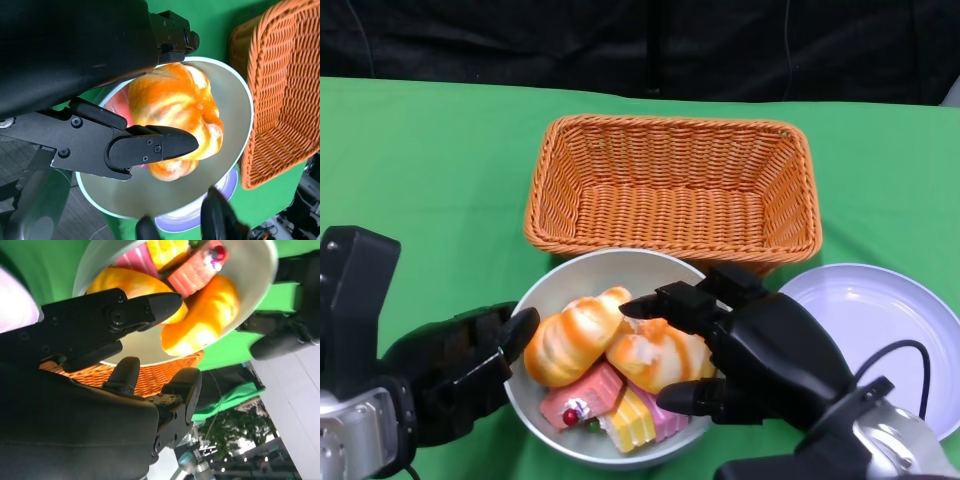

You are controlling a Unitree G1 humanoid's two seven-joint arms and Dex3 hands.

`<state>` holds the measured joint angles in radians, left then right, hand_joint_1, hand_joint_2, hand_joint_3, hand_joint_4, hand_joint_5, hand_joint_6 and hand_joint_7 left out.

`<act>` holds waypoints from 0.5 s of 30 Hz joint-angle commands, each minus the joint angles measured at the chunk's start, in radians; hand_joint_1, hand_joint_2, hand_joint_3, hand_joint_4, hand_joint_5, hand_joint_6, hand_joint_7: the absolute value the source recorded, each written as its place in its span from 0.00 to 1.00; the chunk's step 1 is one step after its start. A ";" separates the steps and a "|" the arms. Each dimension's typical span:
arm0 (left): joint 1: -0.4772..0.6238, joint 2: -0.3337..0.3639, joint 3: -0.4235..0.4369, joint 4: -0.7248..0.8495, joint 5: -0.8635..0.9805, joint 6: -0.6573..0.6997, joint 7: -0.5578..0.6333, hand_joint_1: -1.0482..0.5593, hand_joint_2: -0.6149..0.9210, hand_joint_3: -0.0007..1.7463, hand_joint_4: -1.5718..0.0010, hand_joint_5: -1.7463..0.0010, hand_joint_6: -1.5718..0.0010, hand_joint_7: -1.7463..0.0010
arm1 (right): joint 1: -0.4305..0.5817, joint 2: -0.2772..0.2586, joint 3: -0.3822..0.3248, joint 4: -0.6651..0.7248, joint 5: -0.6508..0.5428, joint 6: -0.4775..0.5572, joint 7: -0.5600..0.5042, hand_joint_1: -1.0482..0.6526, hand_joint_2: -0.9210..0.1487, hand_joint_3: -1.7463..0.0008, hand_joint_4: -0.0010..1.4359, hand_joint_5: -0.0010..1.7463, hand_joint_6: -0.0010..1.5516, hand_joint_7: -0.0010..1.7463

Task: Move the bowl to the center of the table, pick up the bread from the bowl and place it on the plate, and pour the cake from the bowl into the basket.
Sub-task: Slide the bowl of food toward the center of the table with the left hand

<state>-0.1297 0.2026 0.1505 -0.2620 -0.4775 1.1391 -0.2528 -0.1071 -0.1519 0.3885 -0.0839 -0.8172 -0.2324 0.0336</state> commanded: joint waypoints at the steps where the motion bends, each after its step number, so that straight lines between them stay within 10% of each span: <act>1: 0.020 -0.002 -0.023 -0.026 -0.002 -0.007 0.000 0.25 1.00 0.26 0.99 1.00 0.98 0.99 | -0.040 -0.031 0.016 0.061 -0.037 -0.001 -0.043 0.27 0.00 0.94 0.08 0.60 0.17 0.31; 15: 0.046 0.018 -0.089 -0.061 0.057 -0.083 0.013 0.26 1.00 0.27 0.93 0.96 0.94 0.98 | -0.142 -0.087 0.101 0.304 -0.146 0.012 -0.170 0.28 0.00 0.95 0.27 0.45 0.36 0.16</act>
<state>-0.0928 0.2032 0.0726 -0.3053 -0.4300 1.0772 -0.2420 -0.2540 -0.2082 0.4802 0.1790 -0.9479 -0.2339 -0.1413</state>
